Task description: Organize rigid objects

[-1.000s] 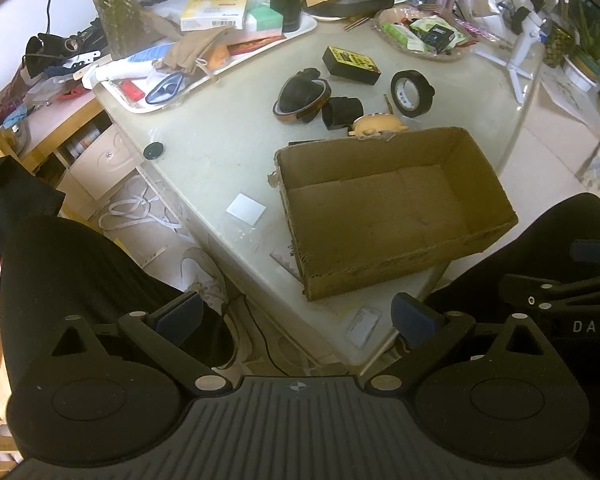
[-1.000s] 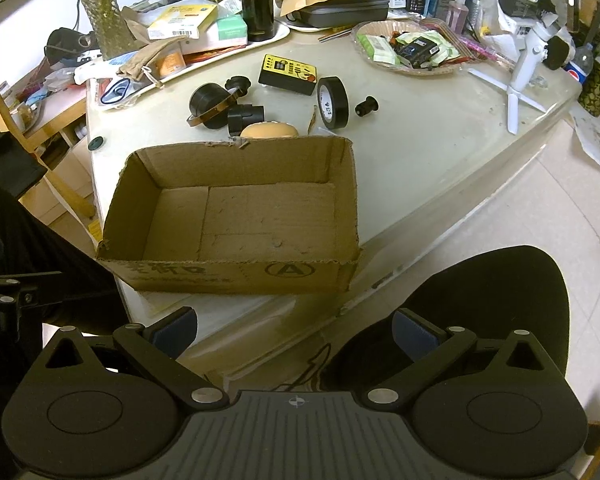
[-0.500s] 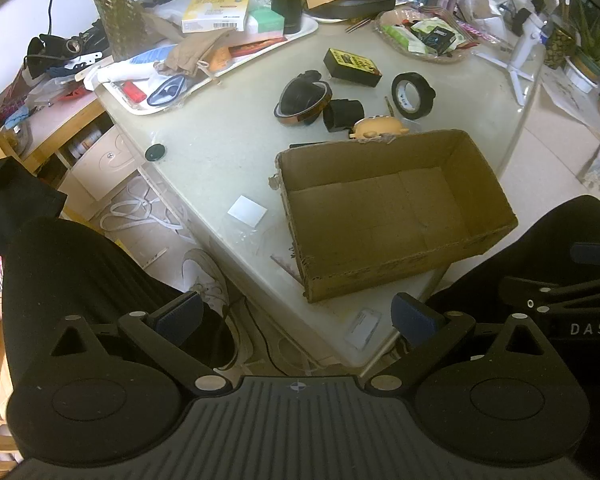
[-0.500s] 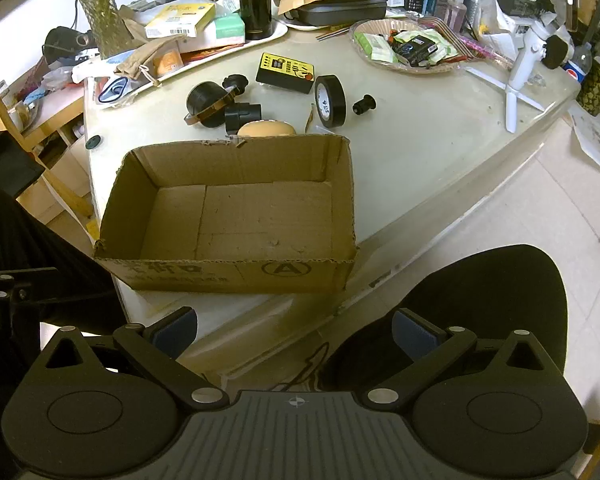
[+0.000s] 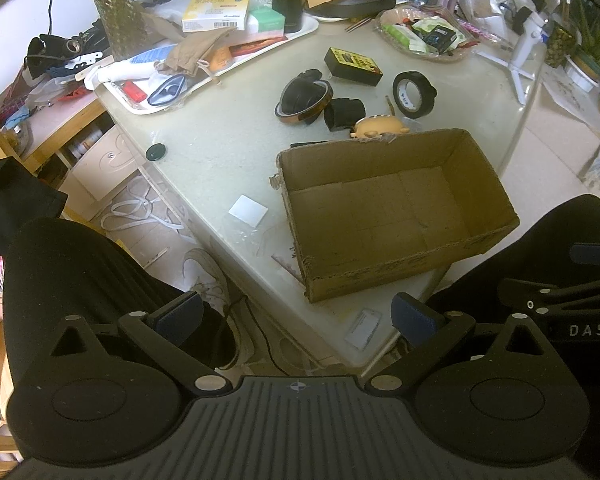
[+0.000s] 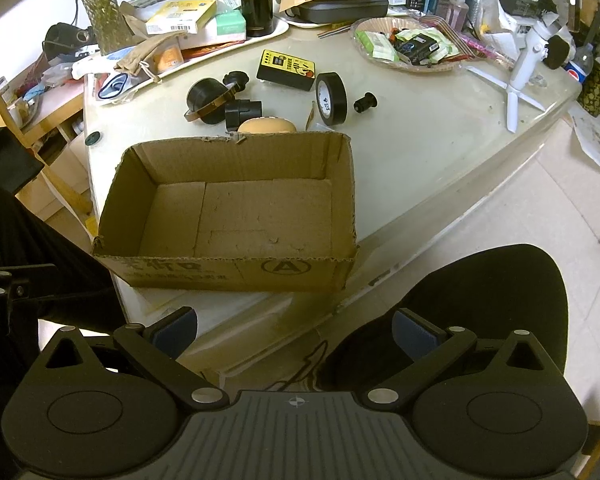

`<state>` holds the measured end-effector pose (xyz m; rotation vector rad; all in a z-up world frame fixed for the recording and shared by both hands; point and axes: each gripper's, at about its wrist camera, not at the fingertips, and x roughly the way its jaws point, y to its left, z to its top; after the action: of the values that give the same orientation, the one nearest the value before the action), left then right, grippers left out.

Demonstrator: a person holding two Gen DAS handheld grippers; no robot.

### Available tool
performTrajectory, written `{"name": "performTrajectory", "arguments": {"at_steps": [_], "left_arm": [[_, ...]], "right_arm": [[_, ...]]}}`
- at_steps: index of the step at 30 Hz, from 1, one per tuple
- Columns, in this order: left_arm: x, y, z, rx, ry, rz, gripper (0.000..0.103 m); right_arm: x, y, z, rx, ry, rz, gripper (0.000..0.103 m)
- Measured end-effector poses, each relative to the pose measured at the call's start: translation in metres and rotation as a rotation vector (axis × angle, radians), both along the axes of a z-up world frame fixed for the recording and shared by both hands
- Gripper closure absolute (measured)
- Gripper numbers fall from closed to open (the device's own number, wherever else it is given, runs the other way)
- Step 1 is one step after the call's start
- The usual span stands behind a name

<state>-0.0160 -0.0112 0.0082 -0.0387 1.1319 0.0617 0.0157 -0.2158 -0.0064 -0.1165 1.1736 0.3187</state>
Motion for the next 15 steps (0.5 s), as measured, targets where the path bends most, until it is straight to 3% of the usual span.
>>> {"name": "performTrajectory", "arguments": {"at_steps": [15], "left_arm": [[0.0021, 0.0004, -0.0002, 0.008, 0.003, 0.000, 0.000]], "right_arm": [[0.0016, -0.0011, -0.0006, 0.000, 0.000, 0.004, 0.000]]}}
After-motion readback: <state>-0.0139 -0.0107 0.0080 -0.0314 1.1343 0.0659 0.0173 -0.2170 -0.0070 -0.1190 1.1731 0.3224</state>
